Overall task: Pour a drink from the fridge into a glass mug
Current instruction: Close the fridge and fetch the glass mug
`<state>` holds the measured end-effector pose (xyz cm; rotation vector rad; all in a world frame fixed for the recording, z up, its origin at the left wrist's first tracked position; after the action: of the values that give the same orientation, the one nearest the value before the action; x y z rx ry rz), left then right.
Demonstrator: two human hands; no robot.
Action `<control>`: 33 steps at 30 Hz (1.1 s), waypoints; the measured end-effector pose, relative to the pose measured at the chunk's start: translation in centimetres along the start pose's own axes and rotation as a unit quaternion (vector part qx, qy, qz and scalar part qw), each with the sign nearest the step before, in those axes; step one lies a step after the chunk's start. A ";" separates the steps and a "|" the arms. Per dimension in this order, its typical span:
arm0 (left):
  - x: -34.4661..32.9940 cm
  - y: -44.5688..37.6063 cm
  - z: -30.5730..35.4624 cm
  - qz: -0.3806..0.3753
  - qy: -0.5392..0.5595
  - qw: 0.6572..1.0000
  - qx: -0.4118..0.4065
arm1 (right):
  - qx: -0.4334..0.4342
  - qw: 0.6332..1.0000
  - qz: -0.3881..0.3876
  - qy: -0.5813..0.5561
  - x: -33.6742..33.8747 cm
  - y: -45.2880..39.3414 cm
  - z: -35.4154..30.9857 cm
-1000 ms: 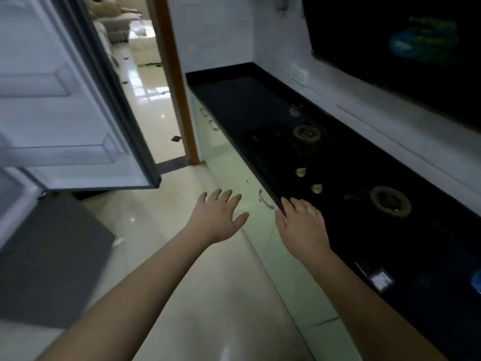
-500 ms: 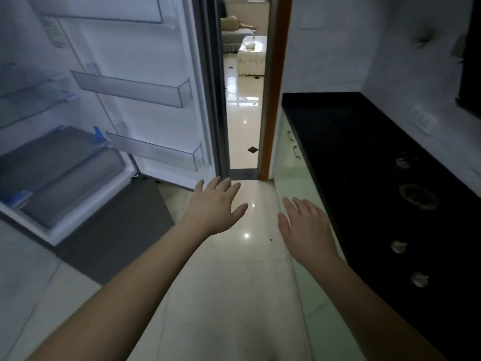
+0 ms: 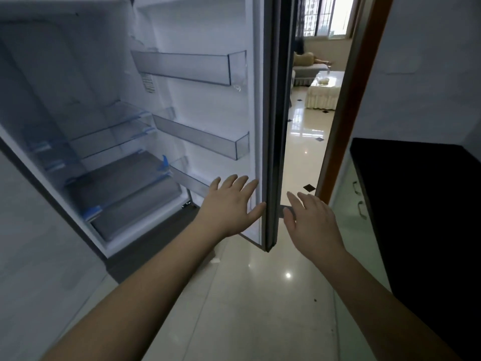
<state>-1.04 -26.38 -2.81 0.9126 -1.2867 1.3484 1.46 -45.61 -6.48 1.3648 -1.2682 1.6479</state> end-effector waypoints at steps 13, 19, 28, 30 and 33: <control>2.4 -10.9 -1.4 0.093 -0.018 0.992 -0.087 | -0.032 0.995 0.059 -0.069 -0.8 -13.1 1.1; 1.9 -14.2 -0.3 0.132 -0.032 0.985 -0.103 | -0.036 0.971 0.097 -0.214 -1.8 -16.5 2.2; 0.5 -15.9 -0.2 0.156 -0.080 0.983 -0.062 | 0.021 0.927 0.039 -0.373 -3.7 -20.0 3.6; 0.3 -15.8 -0.3 0.157 -0.089 0.982 -0.052 | 0.018 0.916 0.045 -0.398 -4.2 -20.3 4.0; 0.0 -15.3 -0.4 0.156 -0.102 0.982 -0.035 | 0.026 0.904 0.045 -0.425 -4.6 -20.6 4.6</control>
<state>13.91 -27.31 0.42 0.8393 -1.6794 1.4656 22.83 -42.72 -5.35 2.2101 -1.7742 1.1408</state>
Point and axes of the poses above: each hand's wrist, its own y-axis away from the middle knuckle, its own x-axis out of the back of the hand, z = x × y, the point moved 2 cm from there along -y, towards the middle knuckle, and after that the axes turned 12 degrees about y, right-handed, at the moved point
